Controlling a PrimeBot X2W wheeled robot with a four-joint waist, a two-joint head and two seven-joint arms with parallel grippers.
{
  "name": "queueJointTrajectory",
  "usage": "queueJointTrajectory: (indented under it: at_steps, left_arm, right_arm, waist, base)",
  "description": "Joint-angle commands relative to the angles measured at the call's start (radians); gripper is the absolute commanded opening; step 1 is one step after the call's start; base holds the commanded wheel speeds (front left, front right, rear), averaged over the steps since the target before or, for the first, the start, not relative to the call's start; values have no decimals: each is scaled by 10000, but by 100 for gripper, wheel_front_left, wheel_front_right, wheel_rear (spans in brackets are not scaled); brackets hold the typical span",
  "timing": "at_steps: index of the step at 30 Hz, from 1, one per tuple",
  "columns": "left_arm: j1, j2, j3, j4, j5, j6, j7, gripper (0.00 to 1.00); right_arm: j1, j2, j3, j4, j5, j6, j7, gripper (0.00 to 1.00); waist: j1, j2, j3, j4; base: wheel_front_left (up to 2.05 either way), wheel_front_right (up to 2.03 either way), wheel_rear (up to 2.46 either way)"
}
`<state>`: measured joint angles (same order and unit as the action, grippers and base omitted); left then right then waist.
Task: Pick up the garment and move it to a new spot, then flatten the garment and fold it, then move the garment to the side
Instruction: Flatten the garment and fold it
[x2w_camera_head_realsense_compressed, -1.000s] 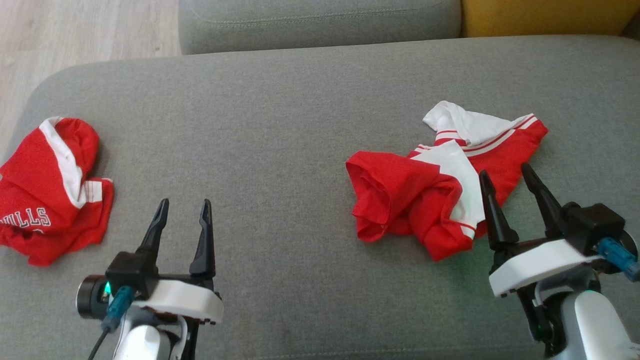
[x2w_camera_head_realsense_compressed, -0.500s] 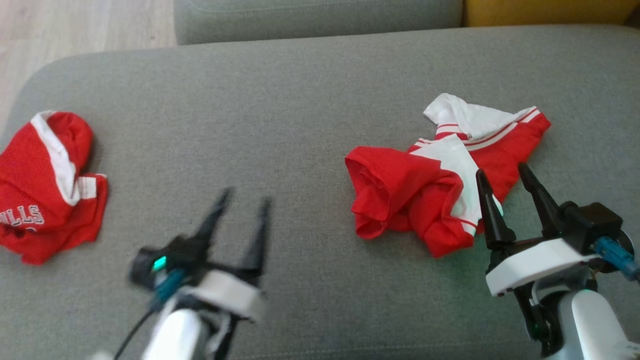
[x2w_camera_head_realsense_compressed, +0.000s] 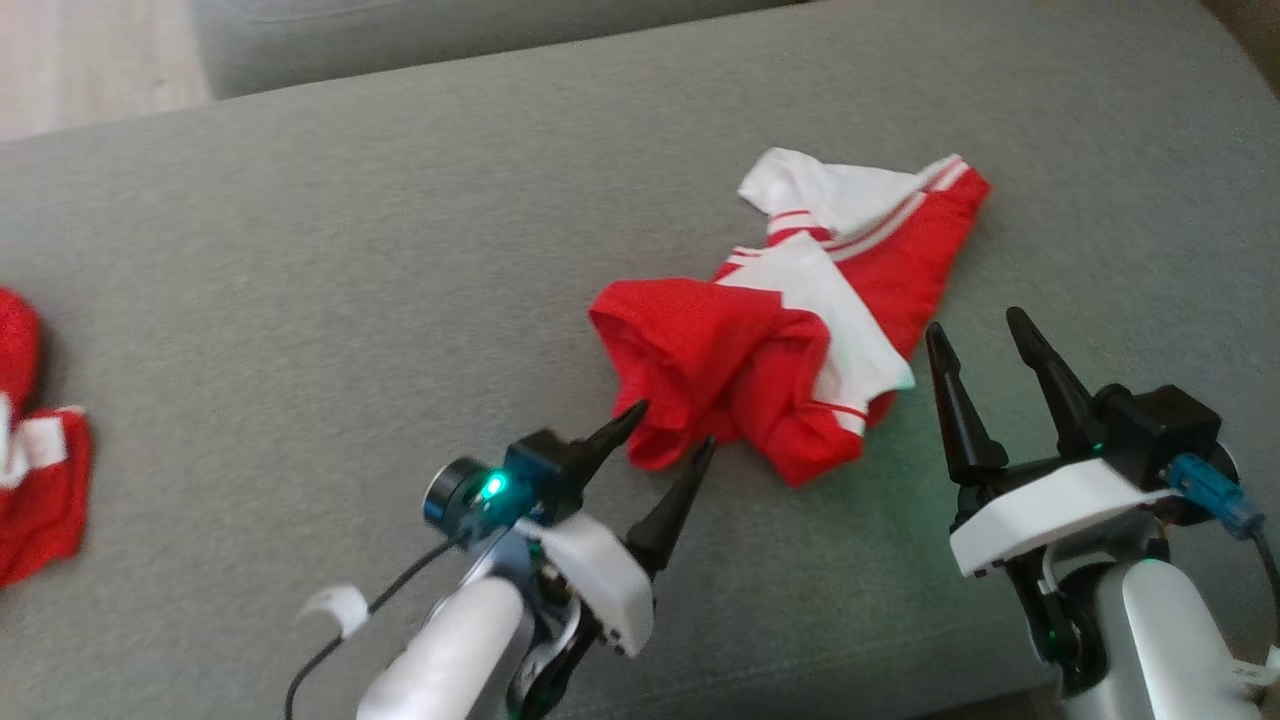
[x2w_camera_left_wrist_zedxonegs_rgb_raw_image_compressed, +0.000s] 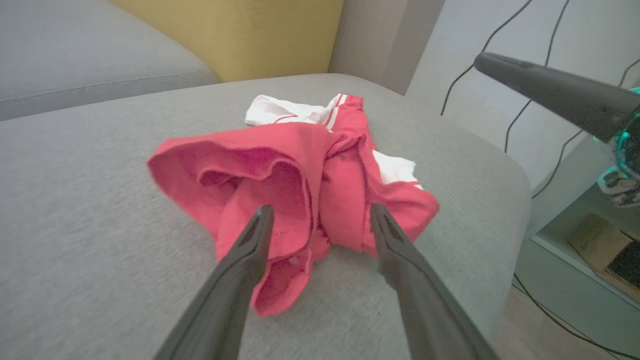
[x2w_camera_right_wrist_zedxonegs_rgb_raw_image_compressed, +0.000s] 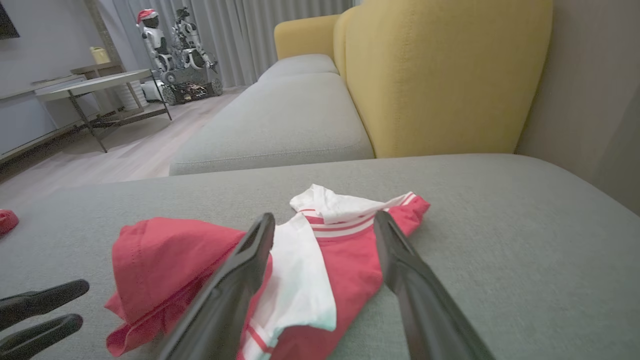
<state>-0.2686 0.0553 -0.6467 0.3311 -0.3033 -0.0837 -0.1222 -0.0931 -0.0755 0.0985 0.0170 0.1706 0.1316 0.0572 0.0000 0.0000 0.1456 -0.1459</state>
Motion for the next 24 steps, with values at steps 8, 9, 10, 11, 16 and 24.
queueJointTrajectory:
  at_steps: [8, 9, 10, 11, 16, 24]
  left_arm:
    - [-1852, -49, -663, 1153, -1233, 602, -396, 0]
    - [-1950, -49, -699, 1302, -1344, 664, -487, 0]
    - [-2027, -49, -733, 1421, -1432, 741, -577, 0]
    - [-2094, -50, -755, 1512, -1517, 805, -674, 0]
    - [-2278, -50, -583, 1609, -1798, 918, -1128, 0]
    - [-1652, 611, 625, 370, -2012, 1727, -1350, 0]
  right_arm:
    - [-295, 123, 190, -154, 251, -9, -193, 100]
    - [-292, 129, 182, -147, 260, -9, -200, 100]
    - [-283, 135, 162, -138, 266, -9, -210, 100]
    - [-271, 141, 131, -131, 266, -9, -221, 100]
    - [-236, 172, 63, -136, 346, -9, -230, 100]
    - [-111, 196, -201, -155, 376, -9, -198, 100]
  waist:
    - [0, 0, 291, -717]
    - [0, 0, 282, -718]
    - [0, 0, 273, -702]
    - [0, 0, 268, -668]
    - [0, 0, 253, -367]
    - [0, 0, 194, 191]
  base:
    - [0, 0, 0]
    - [0, 0, 0]
    - [0, 0, 0]
    - [0, 0, 0]
    - [0, 0, 0]
    - [0, 0, 0]
